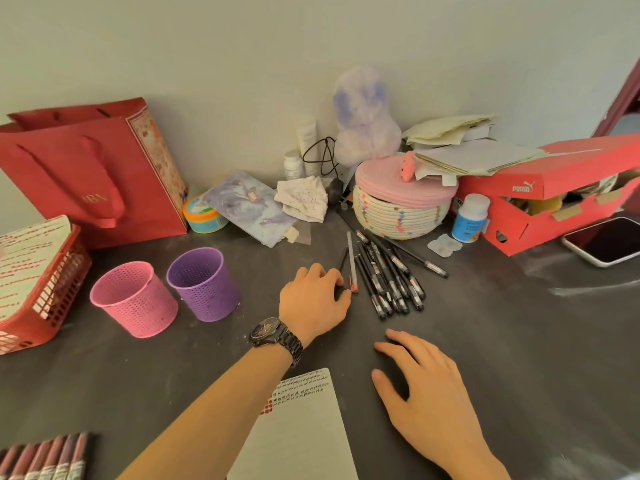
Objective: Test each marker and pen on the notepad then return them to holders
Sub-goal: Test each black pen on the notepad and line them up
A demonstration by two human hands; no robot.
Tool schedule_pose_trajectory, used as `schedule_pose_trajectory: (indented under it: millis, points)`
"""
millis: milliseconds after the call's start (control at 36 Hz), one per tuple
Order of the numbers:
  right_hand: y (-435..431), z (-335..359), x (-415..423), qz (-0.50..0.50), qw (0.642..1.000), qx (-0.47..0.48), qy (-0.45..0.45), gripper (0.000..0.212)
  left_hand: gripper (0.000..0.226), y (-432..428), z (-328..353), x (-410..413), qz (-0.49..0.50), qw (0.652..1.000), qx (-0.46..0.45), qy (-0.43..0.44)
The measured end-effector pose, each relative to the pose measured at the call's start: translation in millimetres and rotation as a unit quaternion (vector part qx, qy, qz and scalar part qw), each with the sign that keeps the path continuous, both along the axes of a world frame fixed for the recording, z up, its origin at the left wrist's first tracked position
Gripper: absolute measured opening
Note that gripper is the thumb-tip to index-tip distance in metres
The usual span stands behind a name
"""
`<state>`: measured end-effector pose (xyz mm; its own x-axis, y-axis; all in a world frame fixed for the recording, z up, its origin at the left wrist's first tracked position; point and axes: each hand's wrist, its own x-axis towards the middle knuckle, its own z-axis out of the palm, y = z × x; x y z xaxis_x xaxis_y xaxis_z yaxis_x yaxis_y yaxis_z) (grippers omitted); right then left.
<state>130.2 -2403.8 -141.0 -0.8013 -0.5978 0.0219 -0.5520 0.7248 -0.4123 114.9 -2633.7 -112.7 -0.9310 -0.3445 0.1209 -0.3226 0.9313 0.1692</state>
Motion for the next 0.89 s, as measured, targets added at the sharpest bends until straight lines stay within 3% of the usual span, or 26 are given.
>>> schedule_pose_trajectory:
  millis: [222, 333, 556, 639, 750, 889]
  points:
    - [-2.8, -0.4, 0.7, -0.005, 1.0, 0.01, 0.012, 0.048, 0.051, 15.1, 9.7, -19.8, 0.059, 0.998, -0.002, -0.023]
    - [-1.7, 0.6, 1.2, -0.009, 1.0, -0.002, 0.013, 0.046, 0.043, 24.3, 13.5, -31.2, 0.081, 0.995, 0.014, -0.062]
    - [-1.5, 1.1, 2.9, -0.007, 1.0, -0.017, 0.015, 0.042, 0.044, 15.8, 24.0, -4.3, 0.094, 0.97, 0.215, -0.061]
    - [-1.8, 2.5, 2.1, -0.006, 1.0, -0.016, 0.014, 0.042, 0.036, 7.6, 24.0, 16.9, 0.112, 0.937, 0.33, -0.01]
    - [-1.7, 2.6, 2.1, -0.01, 0.999, -0.03, 0.006, 0.04, 0.027, 3.1, 22.8, 60.0, 0.129, 0.849, 0.511, 0.047]
    - [-1.8, 9.0, 6.3, -0.01, 0.999, -0.044, 0.0, 0.041, 0.024, 10.5, 21.6, 138.5, 0.099, 0.827, 0.544, 0.101]
